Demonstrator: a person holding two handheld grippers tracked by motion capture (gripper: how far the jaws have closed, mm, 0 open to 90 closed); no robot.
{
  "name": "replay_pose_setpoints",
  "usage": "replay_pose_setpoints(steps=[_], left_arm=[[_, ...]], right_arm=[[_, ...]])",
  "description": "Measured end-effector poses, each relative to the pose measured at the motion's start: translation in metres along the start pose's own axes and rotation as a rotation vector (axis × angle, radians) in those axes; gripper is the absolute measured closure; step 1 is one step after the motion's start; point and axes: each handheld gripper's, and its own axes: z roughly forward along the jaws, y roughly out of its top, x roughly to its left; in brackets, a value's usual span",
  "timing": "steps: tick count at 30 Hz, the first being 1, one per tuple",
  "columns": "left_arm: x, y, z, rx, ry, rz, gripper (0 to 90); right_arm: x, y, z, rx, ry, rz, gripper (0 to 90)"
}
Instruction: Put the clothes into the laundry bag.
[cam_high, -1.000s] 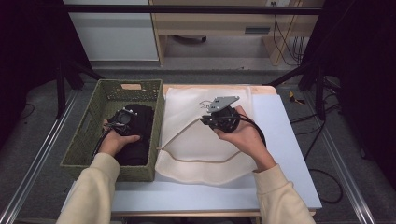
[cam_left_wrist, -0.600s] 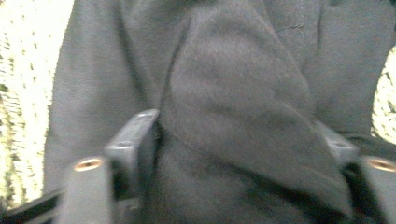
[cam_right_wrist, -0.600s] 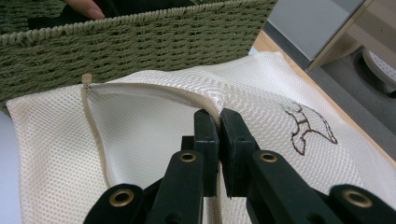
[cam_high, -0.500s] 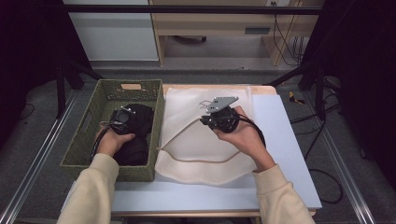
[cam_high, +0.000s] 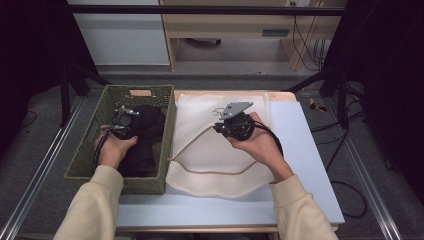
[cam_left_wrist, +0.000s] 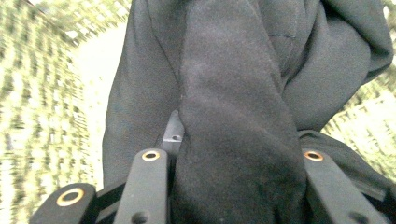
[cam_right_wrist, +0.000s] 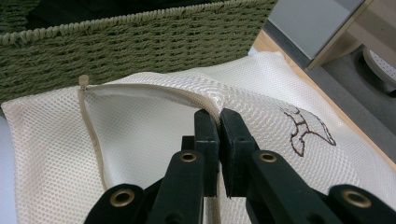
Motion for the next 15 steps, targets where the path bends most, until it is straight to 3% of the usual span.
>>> replay_pose_setpoints(steps=[3,7,15], left_arm=[[0.003,0.0,-0.009,-0.031,0.003,-0.003,61.5],[0.008,0.0,-0.032,-0.119,0.003,-0.019,61.5],[0.007,0.005,-0.062,-0.23,-0.023,-0.023,61.5]], right_arm=[[-0.001,0.0,0.0,0.001,0.001,0.003,86.4],[-0.003,0.0,0.001,0.011,0.008,0.013,86.6],[-0.007,0.004,-0.001,0.03,0.014,0.016,86.6]])
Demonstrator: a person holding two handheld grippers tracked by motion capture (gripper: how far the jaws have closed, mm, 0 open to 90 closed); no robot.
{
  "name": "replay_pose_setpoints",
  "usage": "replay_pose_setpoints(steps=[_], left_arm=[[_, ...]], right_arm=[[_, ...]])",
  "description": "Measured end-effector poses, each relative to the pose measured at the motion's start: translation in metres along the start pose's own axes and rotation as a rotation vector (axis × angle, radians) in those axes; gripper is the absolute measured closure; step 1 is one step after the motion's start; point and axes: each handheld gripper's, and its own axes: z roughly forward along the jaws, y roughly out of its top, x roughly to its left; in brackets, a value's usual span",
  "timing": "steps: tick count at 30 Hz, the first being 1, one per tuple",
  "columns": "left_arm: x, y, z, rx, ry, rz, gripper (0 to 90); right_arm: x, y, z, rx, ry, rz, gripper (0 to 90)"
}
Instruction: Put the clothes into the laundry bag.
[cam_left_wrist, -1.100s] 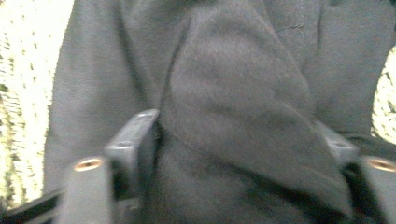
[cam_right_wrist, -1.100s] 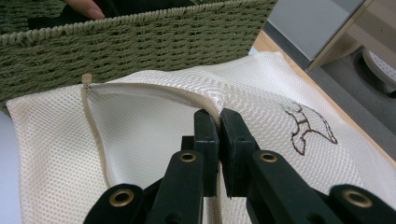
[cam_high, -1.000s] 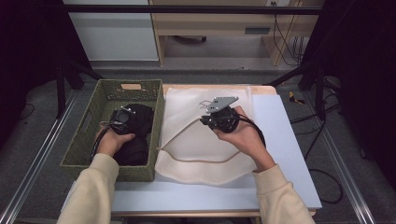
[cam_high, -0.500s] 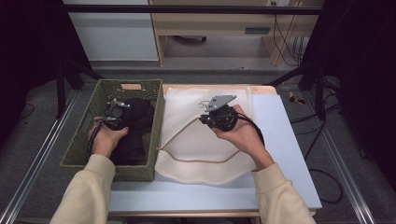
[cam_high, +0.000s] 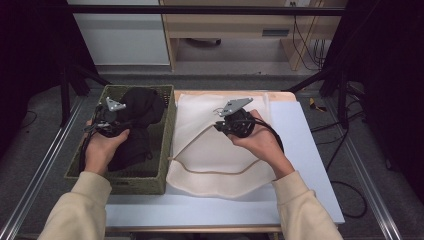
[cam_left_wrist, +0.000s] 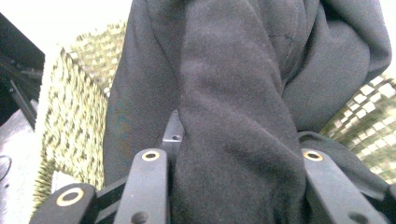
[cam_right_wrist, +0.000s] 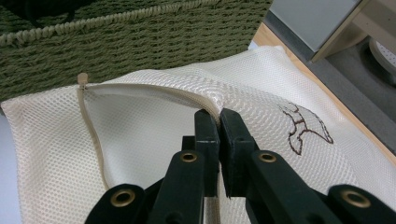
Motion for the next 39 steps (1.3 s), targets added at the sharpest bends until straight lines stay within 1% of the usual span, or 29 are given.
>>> replay_pose_setpoints(steps=[1,3,5,6,7,9,12,13,14,15,16,18,20,21,22,23,24,25,26,27,31,32,33,34,35,36,37,38,39], left_arm=[[-0.001,0.004,-0.007,-0.021,-0.006,0.002,61.5],[-0.003,0.007,-0.014,-0.038,-0.01,0.016,61.5],[-0.004,0.011,-0.022,-0.063,-0.018,0.011,61.4],[-0.004,0.011,-0.022,-0.063,-0.018,0.011,61.5],[-0.005,0.013,-0.029,-0.082,-0.024,0.018,61.4],[-0.006,0.015,-0.033,-0.09,-0.026,0.021,61.4],[-0.009,0.019,-0.047,-0.122,-0.044,0.029,61.4],[-0.009,0.019,-0.047,-0.122,-0.044,0.029,61.4],[-0.01,0.02,-0.051,-0.131,-0.048,0.035,61.4],[-0.013,0.021,-0.059,-0.145,-0.06,0.045,61.4],[-0.013,0.021,-0.059,-0.145,-0.06,0.045,61.4],[-0.018,0.022,-0.066,-0.16,-0.077,0.058,61.4],[-0.024,0.023,-0.073,-0.169,-0.088,0.081,61.4],[-0.03,0.024,-0.079,-0.174,-0.098,0.102,61.3],[-0.03,0.024,-0.079,-0.174,-0.098,0.102,61.3],[-0.035,0.024,-0.084,-0.178,-0.113,0.117,61.3],[-0.039,0.024,-0.085,-0.181,-0.121,0.124,61.4],[-0.039,0.024,-0.085,-0.181,-0.121,0.124,61.3],[-0.044,0.023,-0.088,-0.184,-0.134,0.143,61.3],[-0.044,0.023,-0.088,-0.184,-0.134,0.143,61.3],[-0.056,0.021,-0.094,-0.192,-0.165,0.166,61.3],[-0.063,0.022,-0.098,-0.201,-0.181,0.175,61.3],[-0.063,0.022,-0.098,-0.201,-0.181,0.175,61.3],[-0.066,0.023,-0.1,-0.206,-0.19,0.18,61.3],[-0.073,0.024,-0.104,-0.211,-0.206,0.198,61.3],[-0.073,0.024,-0.104,-0.211,-0.206,0.198,61.3],[-0.08,0.024,-0.107,-0.215,-0.217,0.212,61.3],[-0.08,0.024,-0.107,-0.215,-0.217,0.212,61.3],[-0.083,0.024,-0.107,-0.218,-0.224,0.215,61.3]], right_arm=[[0.0,0.001,0.0,0.001,0.0,0.0,86.6],[-0.001,0.002,-0.001,0.004,0.002,0.0,86.7],[-0.001,0.002,-0.001,0.01,0.005,0.001,86.7],[-0.001,0.002,-0.001,0.01,0.005,0.001,86.7],[-0.002,0.003,0.0,0.014,0.01,0.003,86.7],[-0.002,0.003,0.0,0.021,0.013,-0.001,86.8],[-0.002,0.004,0.0,0.027,0.015,-0.001,86.8],[-0.002,0.004,0.0,0.027,0.015,-0.001,86.8],[-0.003,0.004,-0.001,0.028,0.018,-0.001,86.8],[-0.003,0.004,-0.001,0.026,0.018,0.002,86.9],[-0.003,0.004,-0.001,0.026,0.018,0.002,86.9],[-0.004,0.004,-0.002,0.026,0.02,0.002,86.8],[-0.005,0.004,-0.002,0.028,0.022,0.006,86.9],[-0.006,0.004,-0.002,0.026,0.027,0.007,86.9],[-0.006,0.004,-0.002,0.026,0.027,0.007,86.9],[-0.007,0.004,-0.003,0.028,0.03,0.018,86.9],[-0.008,0.004,-0.003,0.027,0.031,0.023,86.9],[-0.008,0.004,-0.003,0.027,0.031,0.023,86.9],[-0.009,0.004,-0.003,0.027,0.034,0.028,86.9],[-0.009,0.004,-0.003,0.027,0.034,0.028,86.9],[-0.011,0.004,-0.004,0.026,0.034,0.031,86.9],[-0.011,0.004,-0.004,0.026,0.034,0.031,86.9],[-0.012,0.004,-0.004,0.028,0.035,0.034,86.9],[-0.012,0.004,-0.004,0.028,0.035,0.034,86.9],[-0.012,0.004,-0.004,0.025,0.034,0.033,87.0],[-0.012,0.004,-0.004,0.025,0.034,0.033,87.0],[-0.013,0.004,-0.004,0.026,0.035,0.036,86.9],[-0.013,0.004,-0.004,0.026,0.035,0.036,86.9],[-0.013,0.004,-0.004,0.026,0.036,0.036,86.9]])
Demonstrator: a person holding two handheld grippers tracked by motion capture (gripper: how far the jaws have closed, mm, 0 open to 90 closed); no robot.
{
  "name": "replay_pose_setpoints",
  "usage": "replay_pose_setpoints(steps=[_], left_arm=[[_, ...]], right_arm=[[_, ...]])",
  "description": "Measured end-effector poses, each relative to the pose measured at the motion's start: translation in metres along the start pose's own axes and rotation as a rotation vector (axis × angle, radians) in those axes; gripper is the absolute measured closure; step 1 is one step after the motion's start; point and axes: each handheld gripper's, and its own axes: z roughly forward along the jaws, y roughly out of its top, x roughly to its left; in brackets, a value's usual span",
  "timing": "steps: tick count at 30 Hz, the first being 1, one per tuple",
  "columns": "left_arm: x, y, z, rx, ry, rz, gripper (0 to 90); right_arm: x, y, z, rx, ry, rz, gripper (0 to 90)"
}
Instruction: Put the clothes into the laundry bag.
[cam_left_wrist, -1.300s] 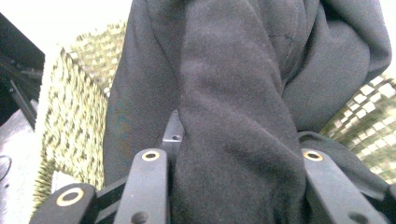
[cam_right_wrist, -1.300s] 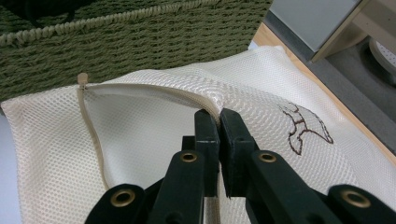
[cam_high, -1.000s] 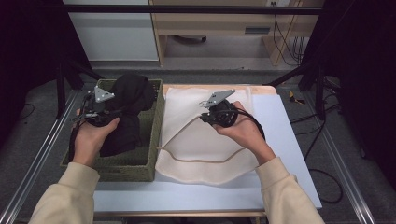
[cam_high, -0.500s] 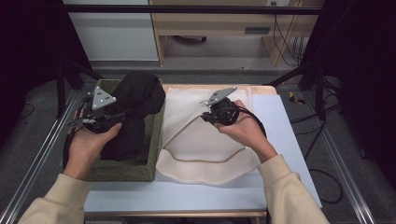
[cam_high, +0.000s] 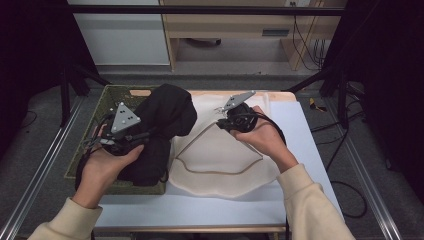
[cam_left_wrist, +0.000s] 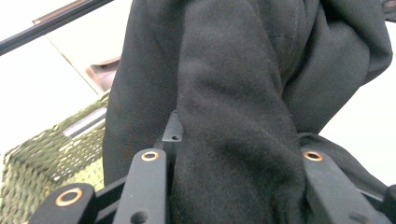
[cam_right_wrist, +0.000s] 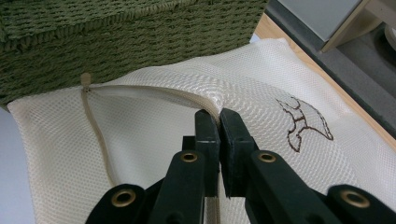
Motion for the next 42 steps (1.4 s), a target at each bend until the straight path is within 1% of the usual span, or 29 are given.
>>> replay_pose_setpoints(steps=[1,2,3,10,13,14,15,16,18,19,20,21,22,23,24,25,26,27,28,29,30,31,33,34,35,37,40,42], left_arm=[[-0.005,0.001,0.001,-0.001,-0.014,0.012,61.3],[-0.005,0.001,0.001,-0.001,-0.014,0.012,61.3],[-0.009,0.002,0.002,0.004,-0.022,0.024,61.3],[-0.017,0.003,0.004,0.003,-0.039,0.031,61.2],[-0.022,0.004,0.003,-0.001,-0.049,0.038,61.3],[-0.024,0.005,0.001,0.001,-0.055,0.05,61.3],[-0.027,0.006,0.0,-0.007,-0.062,0.053,61.3],[-0.035,0.007,-0.003,-0.018,-0.077,0.057,61.2],[-0.042,0.009,-0.005,-0.023,-0.095,0.076,61.2],[-0.042,0.009,-0.005,-0.023,-0.095,0.076,61.2],[-0.051,0.01,-0.007,-0.029,-0.115,0.091,61.2],[-0.051,0.01,-0.007,-0.029,-0.115,0.091,61.3],[-0.055,0.01,-0.007,-0.031,-0.125,0.099,61.3],[-0.06,0.01,-0.008,-0.034,-0.135,0.107,61.2],[-0.069,0.011,-0.008,-0.039,-0.155,0.12,61.2],[-0.074,0.011,-0.009,-0.039,-0.168,0.129,61.2],[-0.074,0.011,-0.009,-0.039,-0.168,0.129,61.2],[-0.079,0.011,-0.009,-0.041,-0.177,0.136,61.2],[-0.088,0.011,-0.008,-0.044,-0.196,0.149,61.2],[-0.088,0.011,-0.008,-0.044,-0.196,0.149,61.2],[-0.092,0.011,-0.007,-0.041,-0.205,0.157,61.2],[-0.098,0.01,-0.004,-0.036,-0.221,0.169,61.2],[-0.104,0.009,0.0,-0.032,-0.239,0.173,61.2],[-0.104,0.009,0.0,-0.032,-0.239,0.173,61.2],[-0.107,0.008,0.002,-0.029,-0.247,0.175,61.2],[-0.113,0.005,0.007,-0.015,-0.268,0.173,61.2],[-0.117,0.002,0.016,-0.021,-0.262,0.196,61.2],[-0.12,-0.001,0.02,-0.011,-0.269,0.192,61.2]], right_arm=[[0.0,0.0,0.0,-0.001,0.002,0.003,86.9],[0.0,0.0,0.0,-0.001,0.002,0.003,86.9],[0.0,-0.001,0.0,-0.001,0.002,0.002,86.9],[-0.001,-0.001,0.0,0.0,0.003,0.002,86.9],[-0.002,-0.001,-0.001,-0.001,0.007,0.008,87.0],[-0.003,-0.002,-0.001,-0.003,0.007,0.008,87.0],[-0.003,-0.002,-0.001,-0.003,0.007,0.008,87.0],[-0.003,-0.002,-0.001,-0.004,0.007,0.016,87.0],[-0.004,-0.002,-0.001,-0.005,0.006,0.017,87.0],[-0.005,-0.002,-0.001,-0.004,0.007,0.018,87.0],[-0.005,-0.002,-0.001,-0.004,0.007,0.018,87.0],[-0.005,-0.002,-0.001,-0.004,0.007,0.019,87.0],[-0.005,-0.002,-0.001,-0.004,0.007,0.019,87.0],[-0.005,-0.002,-0.001,-0.005,0.007,0.02,87.0],[-0.004,-0.002,-0.001,-0.004,0.007,0.021,87.0],[-0.004,-0.002,-0.001,-0.004,0.007,0.021,87.0],[-0.004,-0.002,-0.001,-0.003,0.007,0.02,87.0],[-0.004,-0.002,-0.001,-0.003,0.007,0.02,87.0],[-0.004,-0.003,-0.002,-0.004,0.007,0.021,87.0],[-0.004,-0.003,-0.002,-0.004,0.007,0.021,87.0],[-0.005,-0.003,-0.002,-0.003,0.009,0.017,87.0],[-0.006,-0.003,-0.003,-0.006,0.008,0.016,87.0],[-0.006,-0.004,-0.004,-0.006,0.007,0.02,87.0],[-0.006,-0.004,-0.004,-0.006,0.007,0.02,87.0],[-0.006,-0.004,-0.004,-0.006,0.006,0.023,87.0],[-0.007,-0.005,-0.004,-0.007,0.008,0.019,87.0],[-0.007,-0.005,-0.005,-0.008,0.007,0.023,87.0],[-0.008,-0.005,-0.005,-0.009,0.006,0.023,87.0]])
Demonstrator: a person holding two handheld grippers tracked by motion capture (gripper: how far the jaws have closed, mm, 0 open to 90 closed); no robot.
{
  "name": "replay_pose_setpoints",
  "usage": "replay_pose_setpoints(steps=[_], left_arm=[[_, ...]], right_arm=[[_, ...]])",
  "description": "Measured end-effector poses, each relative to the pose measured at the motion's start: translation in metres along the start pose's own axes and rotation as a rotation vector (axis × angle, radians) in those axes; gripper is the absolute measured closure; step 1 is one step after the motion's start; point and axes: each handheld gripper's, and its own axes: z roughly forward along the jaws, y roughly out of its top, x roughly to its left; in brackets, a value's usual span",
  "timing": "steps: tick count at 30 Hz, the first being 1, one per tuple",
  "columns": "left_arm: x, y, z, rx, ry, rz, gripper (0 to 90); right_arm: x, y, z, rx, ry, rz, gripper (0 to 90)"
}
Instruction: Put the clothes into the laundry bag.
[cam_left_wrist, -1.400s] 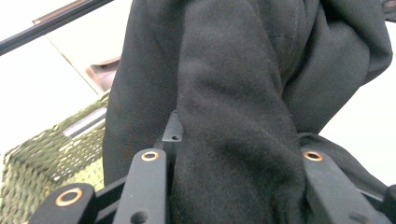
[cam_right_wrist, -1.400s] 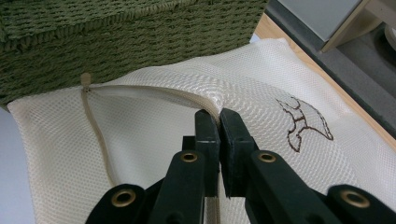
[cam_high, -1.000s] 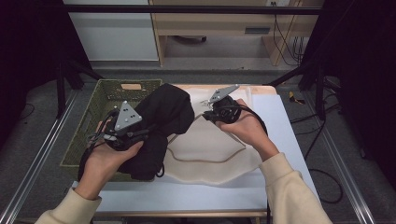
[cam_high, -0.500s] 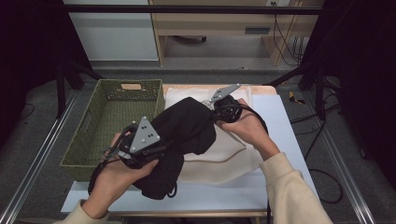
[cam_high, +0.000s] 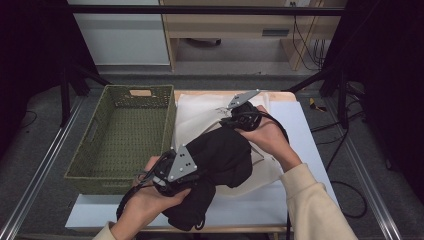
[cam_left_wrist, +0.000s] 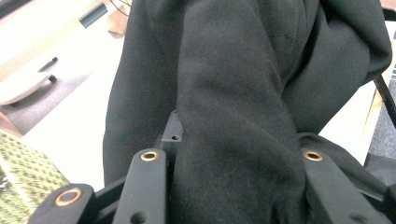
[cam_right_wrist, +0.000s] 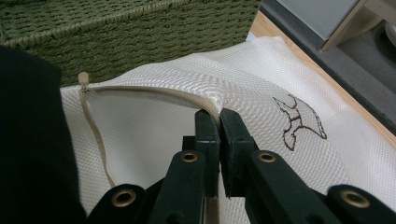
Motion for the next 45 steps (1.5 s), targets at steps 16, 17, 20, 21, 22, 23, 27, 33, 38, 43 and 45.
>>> replay_pose_setpoints(steps=[16,17,20,21,22,23,27,33,38,43,45], left_arm=[[-0.007,-0.016,0.029,0.067,-0.016,-0.025,61.1],[-0.008,-0.016,0.031,0.068,-0.014,-0.029,61.1],[-0.007,-0.017,0.039,0.075,-0.012,-0.034,61.2],[-0.007,-0.017,0.039,0.075,-0.012,-0.034,61.1],[-0.007,-0.018,0.041,0.077,-0.008,-0.031,61.1],[-0.007,-0.018,0.044,0.081,-0.005,-0.029,61.2],[-0.005,-0.021,0.051,0.092,0.002,-0.038,61.1],[-0.001,-0.026,0.057,0.105,0.018,-0.061,61.1],[0.004,-0.029,0.061,0.112,0.03,-0.075,61.0],[0.006,-0.03,0.065,0.126,0.042,-0.083,60.9],[0.007,-0.031,0.067,0.135,0.046,-0.088,60.9]], right_arm=[[-0.001,0.0,0.0,0.005,-0.013,-0.004,87.1],[-0.001,0.0,0.0,0.005,-0.013,-0.004,87.1],[0.0,0.0,-0.001,0.002,-0.016,-0.008,87.1],[0.0,0.0,-0.002,0.004,-0.017,-0.007,87.1],[0.0,0.0,-0.002,0.005,-0.017,-0.01,87.1],[0.0,0.0,-0.002,0.005,-0.016,-0.013,87.1],[0.001,0.0,-0.002,0.007,-0.019,-0.017,87.1],[0.002,0.0,-0.004,0.007,-0.019,-0.024,87.1],[0.004,0.0,-0.004,0.013,-0.019,-0.034,87.1],[0.005,0.001,-0.004,0.011,-0.019,-0.032,87.1],[0.005,0.001,-0.004,0.01,-0.017,-0.034,87.1]])
